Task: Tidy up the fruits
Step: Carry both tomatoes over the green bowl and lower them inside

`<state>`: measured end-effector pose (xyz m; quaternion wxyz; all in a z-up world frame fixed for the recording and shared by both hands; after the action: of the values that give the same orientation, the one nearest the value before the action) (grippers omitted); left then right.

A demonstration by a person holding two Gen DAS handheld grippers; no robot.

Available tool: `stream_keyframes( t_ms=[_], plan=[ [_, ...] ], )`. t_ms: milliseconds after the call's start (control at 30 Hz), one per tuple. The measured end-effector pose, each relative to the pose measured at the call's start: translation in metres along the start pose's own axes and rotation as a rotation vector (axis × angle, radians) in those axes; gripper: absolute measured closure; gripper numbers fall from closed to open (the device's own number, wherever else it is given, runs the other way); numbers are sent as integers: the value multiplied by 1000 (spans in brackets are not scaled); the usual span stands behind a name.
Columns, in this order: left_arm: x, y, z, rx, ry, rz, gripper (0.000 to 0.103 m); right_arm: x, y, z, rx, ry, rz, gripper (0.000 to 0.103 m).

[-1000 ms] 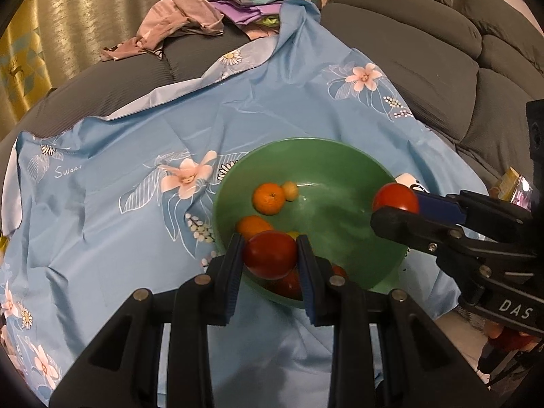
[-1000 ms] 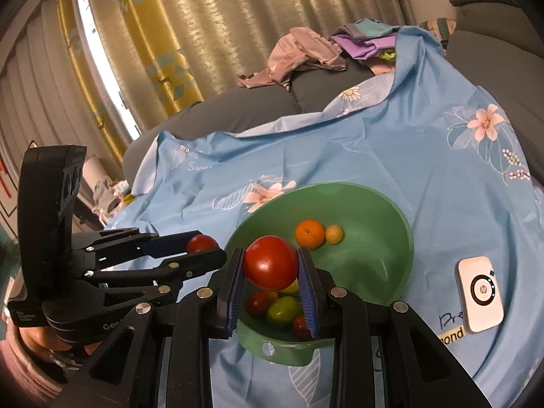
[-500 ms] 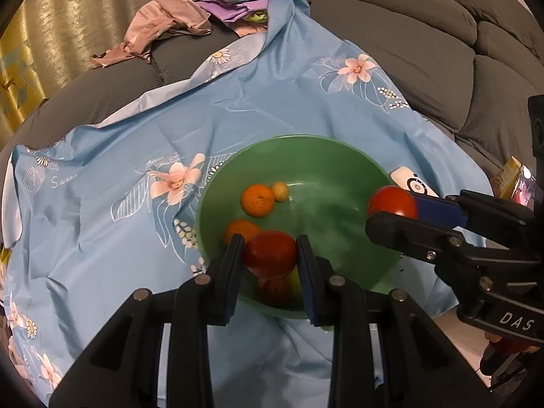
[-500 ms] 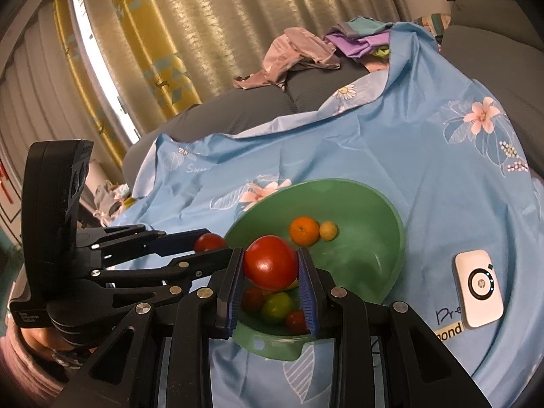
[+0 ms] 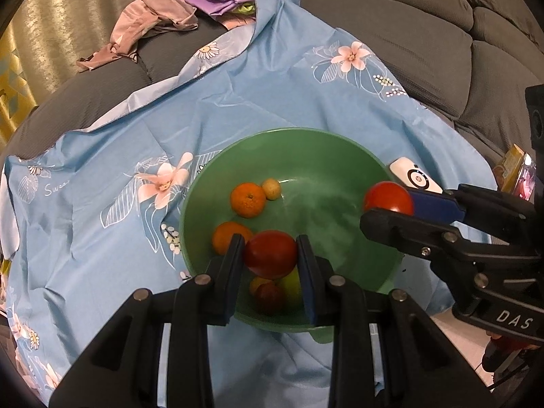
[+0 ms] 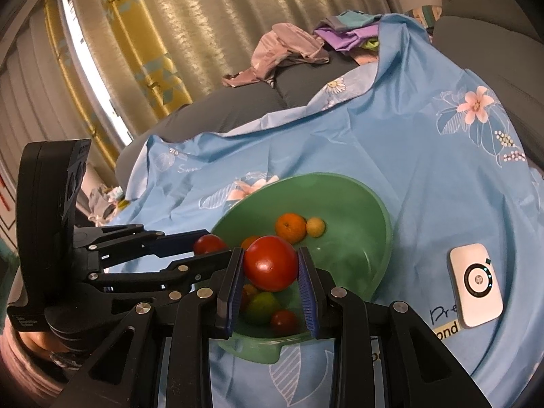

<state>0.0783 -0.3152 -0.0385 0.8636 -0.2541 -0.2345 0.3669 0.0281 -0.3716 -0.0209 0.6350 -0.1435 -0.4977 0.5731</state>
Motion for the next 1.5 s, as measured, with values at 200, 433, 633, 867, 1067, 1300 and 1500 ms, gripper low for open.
stream_keyframes(
  t_ms=[200, 433, 633, 867, 1067, 1300, 1500],
  plan=[
    [-5, 1, -8, 15, 1, -18, 72, -8, 3, -2, 2, 8, -22, 71],
    [-8, 1, -17, 33, -1, -29, 72, -14, 3, -6, 15, 14, -30, 71],
    [-10, 0, -25, 46, -3, -44, 72, -16, 4, -10, 21, 19, -37, 71],
    [-9, 1, -34, 68, -8, -57, 72, -20, 3, -16, 38, 24, -38, 71],
    [-6, 2, -41, 83, -13, -70, 72, -20, 4, -24, 60, 32, -29, 71],
    [-2, 4, -48, 97, -21, -83, 72, -19, 3, -31, 80, 41, -14, 71],
    [-2, 2, -50, 99, -21, -97, 72, -18, 2, -35, 93, 48, -3, 71]
  ],
)
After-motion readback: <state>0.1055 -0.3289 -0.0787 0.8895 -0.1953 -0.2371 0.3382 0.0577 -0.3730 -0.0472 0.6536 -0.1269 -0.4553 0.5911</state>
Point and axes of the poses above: each gripper's, at about its wrist camera, not at the fingertips, and z roughly against the way its jaws point, x to its left, y to its underside, the point moved 8 cm from there along -z, roughly the way its jaws point, and after that the axes turned 12 degrees about -y, right-handed, at the moved point
